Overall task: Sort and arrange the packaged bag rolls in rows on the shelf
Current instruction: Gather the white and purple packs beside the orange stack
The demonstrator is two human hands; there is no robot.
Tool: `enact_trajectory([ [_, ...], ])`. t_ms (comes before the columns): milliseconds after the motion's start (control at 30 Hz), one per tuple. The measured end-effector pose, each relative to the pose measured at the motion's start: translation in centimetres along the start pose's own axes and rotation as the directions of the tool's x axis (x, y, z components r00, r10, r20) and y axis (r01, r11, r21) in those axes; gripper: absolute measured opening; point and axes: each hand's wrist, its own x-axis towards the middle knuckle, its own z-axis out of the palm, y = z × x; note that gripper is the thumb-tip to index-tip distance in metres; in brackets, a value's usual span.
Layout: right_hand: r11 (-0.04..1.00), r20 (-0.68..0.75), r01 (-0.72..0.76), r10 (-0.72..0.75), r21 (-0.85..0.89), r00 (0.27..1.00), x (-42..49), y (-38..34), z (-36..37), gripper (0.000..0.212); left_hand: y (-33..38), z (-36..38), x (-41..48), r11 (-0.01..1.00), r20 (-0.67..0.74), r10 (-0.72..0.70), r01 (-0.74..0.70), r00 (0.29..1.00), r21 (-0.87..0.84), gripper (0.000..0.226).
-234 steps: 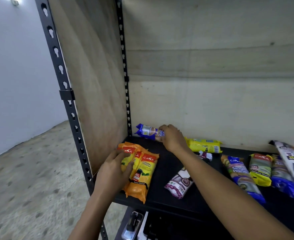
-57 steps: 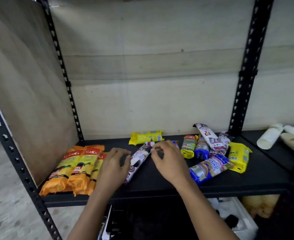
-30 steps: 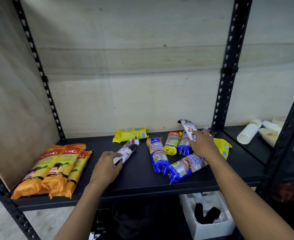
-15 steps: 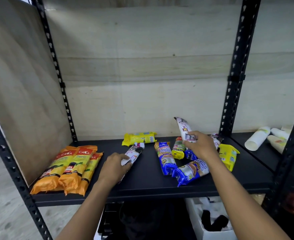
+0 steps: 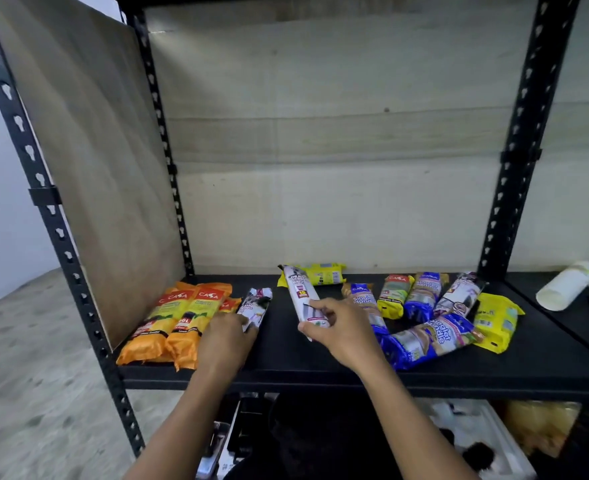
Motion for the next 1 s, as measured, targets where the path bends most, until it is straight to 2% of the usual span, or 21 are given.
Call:
enact_trajectory([
  [200, 0.992, -0.02, -0.022, 0.02, -0.128, 1.0, -1.4, -1.2, 3.7, 0.055, -0.1, 0.0, -0.3, 0.999, 0.019, -0.019, 0.018, 1.0, 0.038, 0.037],
  [500, 0.944, 0.018, 0.052, -0.049, -0.325, 0.999, -2.6, -1.7, 6.6, 0.055, -0.1, 1.0, 0.0, 0.982, 0.035, 0.002, 0.005, 0.999, -0.191, 0.051],
  [767, 0.973, 0.099, 0.078, -0.058, -0.217, 0.993, -2.4, -0.7, 6.5, 0.067, 0.0, 1.6, -0.1, 0.962, 0.046, 0.062, -0.047, 0.997, -0.268, 0.056],
  [1000, 0.976, 0.073, 0.131, -0.12, -0.175, 0.99, -2.4, -0.3, 7.4, 0.061, -0.7, 1.9, 0.2, 0.958, 0.004, 0.044, -0.041, 0.999, -0.283, 0.051],
])
